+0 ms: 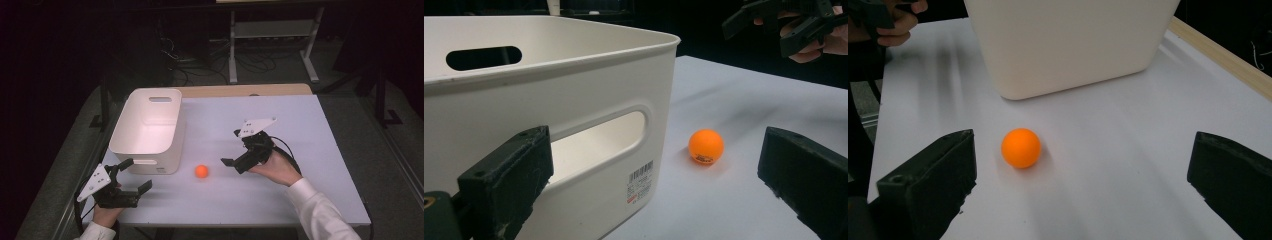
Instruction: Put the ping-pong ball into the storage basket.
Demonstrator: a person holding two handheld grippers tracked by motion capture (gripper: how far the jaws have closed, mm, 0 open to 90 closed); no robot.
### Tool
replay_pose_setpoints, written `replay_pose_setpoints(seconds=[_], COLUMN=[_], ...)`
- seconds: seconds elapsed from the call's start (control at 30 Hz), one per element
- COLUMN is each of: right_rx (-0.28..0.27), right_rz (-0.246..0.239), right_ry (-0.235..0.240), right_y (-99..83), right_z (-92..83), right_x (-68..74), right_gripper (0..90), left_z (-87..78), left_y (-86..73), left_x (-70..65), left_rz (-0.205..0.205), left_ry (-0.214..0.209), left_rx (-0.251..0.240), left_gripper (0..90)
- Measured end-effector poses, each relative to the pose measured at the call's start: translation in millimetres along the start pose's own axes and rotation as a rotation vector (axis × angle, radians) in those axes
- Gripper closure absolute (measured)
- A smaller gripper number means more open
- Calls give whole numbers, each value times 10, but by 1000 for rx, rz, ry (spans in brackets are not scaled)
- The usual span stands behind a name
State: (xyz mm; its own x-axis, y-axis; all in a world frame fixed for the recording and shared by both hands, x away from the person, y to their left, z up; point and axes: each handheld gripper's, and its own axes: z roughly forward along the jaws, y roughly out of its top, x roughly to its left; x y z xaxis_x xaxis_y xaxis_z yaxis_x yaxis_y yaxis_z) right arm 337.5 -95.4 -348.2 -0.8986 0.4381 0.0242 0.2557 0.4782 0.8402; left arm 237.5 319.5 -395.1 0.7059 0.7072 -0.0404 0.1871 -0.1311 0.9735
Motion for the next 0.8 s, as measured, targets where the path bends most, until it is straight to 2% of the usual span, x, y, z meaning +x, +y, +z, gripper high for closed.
replay_pose_setpoints(seconds=[0.17, 0.23, 0.33, 0.43, 0.8], right_rx=[2, 5, 8, 9, 25], right_rz=[-19, -10, -32, -17, -33], right_ry=[17, 23, 31, 38, 64], right_y=[48, 55, 70, 78, 101], right_z=[53, 60, 102, 114, 227], right_x=[28, 39, 43, 61, 102], right_gripper=[0, 0, 0, 0, 0], left_z=[-2, -2, -4, -4, -7], left_y=[-1, -1, -2, -3, -2], left_x=[2, 2, 6, 5, 5], left_rz=[0, -2, 0, 0, 0], left_ry=[-1, 0, 0, -2, 1], left_rx=[0, 0, -1, 0, -1], left_gripper=[9, 9, 9, 9, 9])
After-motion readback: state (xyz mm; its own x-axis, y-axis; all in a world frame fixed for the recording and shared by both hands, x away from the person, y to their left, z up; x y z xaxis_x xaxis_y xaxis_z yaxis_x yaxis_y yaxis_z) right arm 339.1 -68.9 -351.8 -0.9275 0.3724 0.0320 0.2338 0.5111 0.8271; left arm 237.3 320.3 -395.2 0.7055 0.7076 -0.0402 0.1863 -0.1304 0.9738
